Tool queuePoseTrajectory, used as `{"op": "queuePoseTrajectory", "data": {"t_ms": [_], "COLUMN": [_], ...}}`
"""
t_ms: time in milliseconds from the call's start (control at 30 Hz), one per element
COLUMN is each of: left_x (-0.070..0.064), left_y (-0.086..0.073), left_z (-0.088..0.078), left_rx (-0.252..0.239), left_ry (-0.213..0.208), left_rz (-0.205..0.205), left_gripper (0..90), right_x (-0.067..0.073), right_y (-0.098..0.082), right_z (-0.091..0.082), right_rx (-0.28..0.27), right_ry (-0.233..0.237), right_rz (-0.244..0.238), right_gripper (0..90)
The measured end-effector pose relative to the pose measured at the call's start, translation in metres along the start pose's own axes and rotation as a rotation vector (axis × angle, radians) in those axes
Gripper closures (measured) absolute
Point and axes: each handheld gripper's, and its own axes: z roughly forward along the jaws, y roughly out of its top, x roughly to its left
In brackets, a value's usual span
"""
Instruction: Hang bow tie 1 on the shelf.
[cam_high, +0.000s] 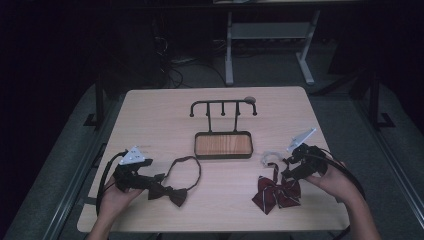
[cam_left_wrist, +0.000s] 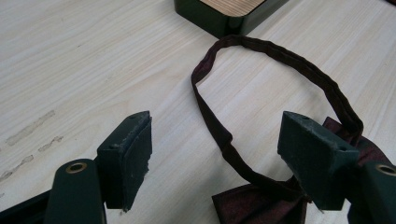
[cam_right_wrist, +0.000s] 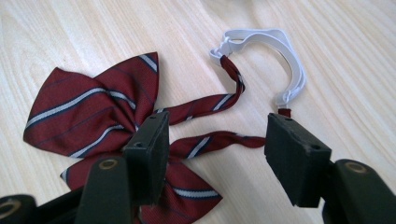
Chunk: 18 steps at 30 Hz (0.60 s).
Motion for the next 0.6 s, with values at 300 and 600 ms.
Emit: {"op": "queuePoseTrajectory", "data": {"t_ms": [300,600], "left_x": [0.0,-0.001], "left_y": [0.0,0.0], "left_z": [0.0,0.001], "left_rx": [-0.007,-0.004], "left_ry": [0.0,0.005], "left_rz": [-0.009,-0.008], "left_gripper": [26.0,26.0], "right_x": [-0.011,-0.02], "right_y": [0.01,0.016], "right_z": [0.006,0.013], "right_rx": [0.014,0.047], "right_ry": [0.015,0.016], "right_rz": [-0.005,0.008], "right_gripper": [46.3,49.8]}}
